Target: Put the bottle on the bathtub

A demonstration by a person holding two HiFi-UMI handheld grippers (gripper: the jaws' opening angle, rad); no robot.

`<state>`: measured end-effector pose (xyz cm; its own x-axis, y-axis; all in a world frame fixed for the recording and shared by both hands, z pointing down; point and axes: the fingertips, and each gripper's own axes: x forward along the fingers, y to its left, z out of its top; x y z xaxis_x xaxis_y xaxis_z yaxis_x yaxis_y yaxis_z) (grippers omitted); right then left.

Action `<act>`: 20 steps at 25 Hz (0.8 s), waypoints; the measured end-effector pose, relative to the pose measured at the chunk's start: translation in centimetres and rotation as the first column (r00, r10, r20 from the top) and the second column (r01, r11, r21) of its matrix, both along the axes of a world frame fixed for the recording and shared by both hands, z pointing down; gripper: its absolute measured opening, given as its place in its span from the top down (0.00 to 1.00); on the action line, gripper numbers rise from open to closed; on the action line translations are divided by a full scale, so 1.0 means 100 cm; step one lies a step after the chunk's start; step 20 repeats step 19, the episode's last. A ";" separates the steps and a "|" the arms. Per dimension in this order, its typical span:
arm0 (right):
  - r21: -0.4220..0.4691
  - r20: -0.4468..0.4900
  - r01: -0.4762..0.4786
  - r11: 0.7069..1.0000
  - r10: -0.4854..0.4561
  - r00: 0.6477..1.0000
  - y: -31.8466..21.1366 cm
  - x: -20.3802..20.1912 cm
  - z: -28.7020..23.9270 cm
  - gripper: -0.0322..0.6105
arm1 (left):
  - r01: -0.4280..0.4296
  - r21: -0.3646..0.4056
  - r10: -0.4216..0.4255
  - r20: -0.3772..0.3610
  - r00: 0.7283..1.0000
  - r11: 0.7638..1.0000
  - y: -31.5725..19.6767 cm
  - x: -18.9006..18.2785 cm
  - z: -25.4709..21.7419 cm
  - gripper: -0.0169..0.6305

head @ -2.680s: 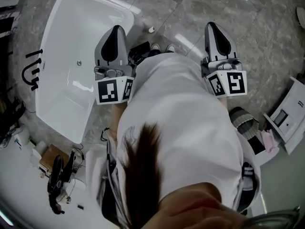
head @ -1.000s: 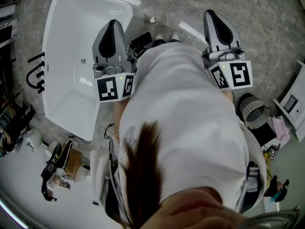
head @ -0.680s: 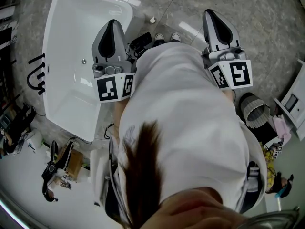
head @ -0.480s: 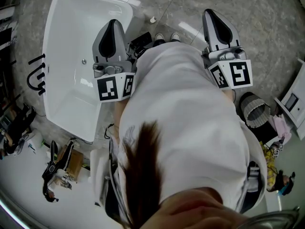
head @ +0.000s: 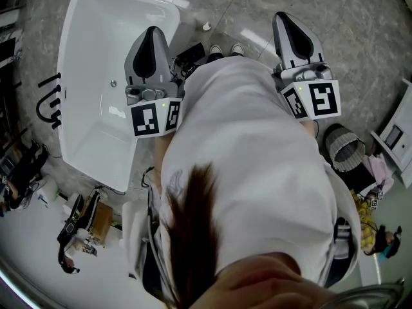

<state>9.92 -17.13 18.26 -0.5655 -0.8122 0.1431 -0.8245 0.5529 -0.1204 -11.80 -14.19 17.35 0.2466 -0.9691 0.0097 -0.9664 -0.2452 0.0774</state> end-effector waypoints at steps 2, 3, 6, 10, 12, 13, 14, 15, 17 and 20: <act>-0.001 -0.001 0.001 1.000 -0.001 1.000 0.000 -0.001 0.000 0.93 | 0.000 0.005 0.000 0.000 1.000 1.000 0.000 -0.001 -0.001 0.95; -0.001 -0.001 0.002 1.000 -0.002 1.000 0.000 -0.001 0.000 0.93 | 0.001 0.005 -0.001 -0.001 1.000 1.000 0.000 -0.001 0.000 0.95; -0.002 -0.002 0.001 1.000 -0.001 1.000 0.000 -0.002 0.000 0.93 | 0.004 0.001 -0.004 -0.001 1.000 1.000 0.000 -0.003 0.000 0.95; -0.001 -0.007 0.005 1.000 -0.005 1.000 0.001 -0.004 -0.001 0.93 | 0.007 0.003 -0.007 -0.003 1.000 1.000 0.001 -0.006 -0.001 0.95; -0.001 -0.010 0.007 1.000 -0.007 1.000 0.001 -0.005 -0.001 0.93 | 0.006 0.000 -0.006 -0.003 1.000 1.000 0.001 -0.006 0.000 0.95; -0.001 -0.011 0.008 1.000 -0.008 1.000 0.001 -0.006 -0.001 0.93 | 0.005 -0.002 -0.005 -0.003 1.000 1.000 0.001 -0.006 0.001 0.95; -0.001 -0.012 0.009 1.000 -0.009 1.000 0.001 -0.006 0.000 0.93 | 0.004 -0.003 -0.004 -0.002 1.000 1.000 0.001 -0.006 0.002 0.95; -0.001 -0.013 0.010 1.000 -0.010 1.000 0.000 -0.007 0.000 0.93 | 0.003 -0.003 -0.003 -0.002 1.000 1.000 0.000 -0.007 0.002 0.95; -0.001 -0.014 0.011 1.000 -0.011 1.000 0.000 -0.007 0.001 0.93 | 0.004 -0.003 -0.004 -0.004 1.000 1.000 0.000 -0.007 0.003 0.95; -0.001 -0.016 0.010 1.000 -0.010 1.000 0.000 -0.008 0.001 0.93 | 0.005 -0.003 -0.005 -0.006 1.000 1.000 0.000 -0.008 0.004 0.95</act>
